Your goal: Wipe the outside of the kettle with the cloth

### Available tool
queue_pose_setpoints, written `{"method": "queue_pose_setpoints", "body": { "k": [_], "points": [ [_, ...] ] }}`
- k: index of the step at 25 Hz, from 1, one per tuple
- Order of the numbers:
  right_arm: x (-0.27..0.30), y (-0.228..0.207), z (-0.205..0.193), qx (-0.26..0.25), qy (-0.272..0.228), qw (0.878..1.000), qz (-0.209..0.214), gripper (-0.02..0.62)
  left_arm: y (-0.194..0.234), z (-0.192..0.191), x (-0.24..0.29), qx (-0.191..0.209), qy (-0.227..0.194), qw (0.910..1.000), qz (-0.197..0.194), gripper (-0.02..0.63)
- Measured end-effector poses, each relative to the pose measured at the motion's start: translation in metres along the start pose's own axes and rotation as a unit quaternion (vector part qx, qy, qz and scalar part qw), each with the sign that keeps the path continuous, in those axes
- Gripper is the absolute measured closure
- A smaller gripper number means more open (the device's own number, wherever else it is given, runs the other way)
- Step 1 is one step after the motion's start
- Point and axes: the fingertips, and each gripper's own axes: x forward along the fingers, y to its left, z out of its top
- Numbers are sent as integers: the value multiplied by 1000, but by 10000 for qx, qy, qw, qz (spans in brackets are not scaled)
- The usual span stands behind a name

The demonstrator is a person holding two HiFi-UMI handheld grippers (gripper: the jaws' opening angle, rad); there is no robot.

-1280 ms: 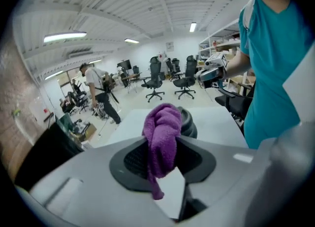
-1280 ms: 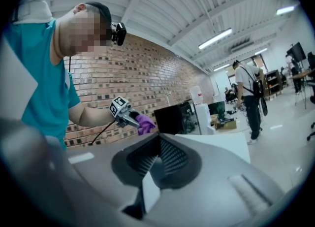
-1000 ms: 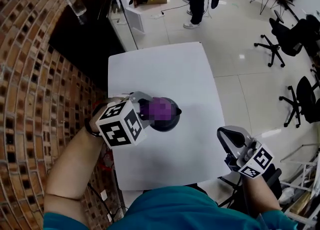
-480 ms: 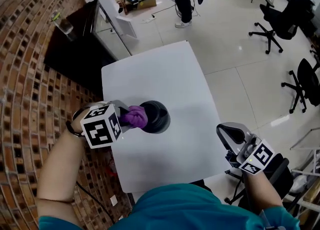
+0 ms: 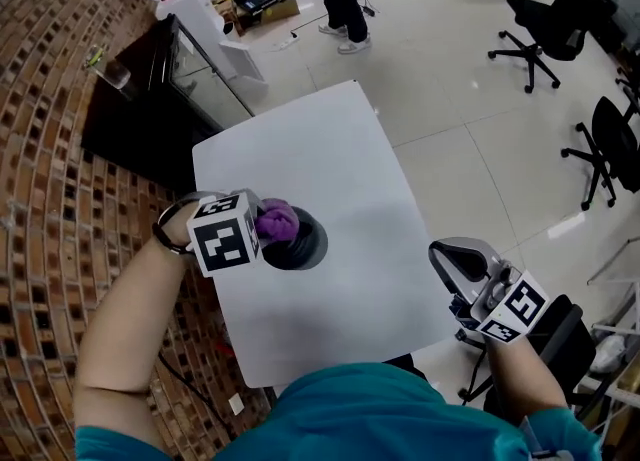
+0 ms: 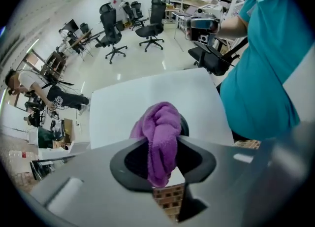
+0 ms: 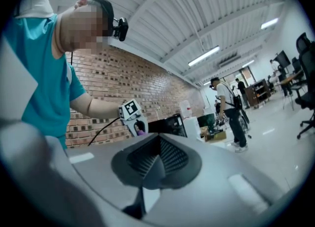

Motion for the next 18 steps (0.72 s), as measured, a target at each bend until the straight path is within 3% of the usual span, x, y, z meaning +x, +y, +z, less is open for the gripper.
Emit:
{"method": "queue_pose_setpoints", "body": {
  "k": [4,7,10,15,18],
  "points": [
    [-12,-11,-4,90,-35,9999,-62,592,-31,10,3,471,316,9981,-255,485],
    [-20,-18,2,90,-145,9998,-82,592,-13,33,-5,625,461,9970,-19,485],
    [-28,-24,7,83,-227,9997,-108,592,5,49,5,664,744,9950,-73,485],
    [-40,-33,3,161,-273,9994,-138,592,1,63,32,599,969,9909,-724,485],
    [-52,-42,-1,229,-269,9991,-238,592,30,64,21,496,1117,9914,-458,483]
  ]
}}
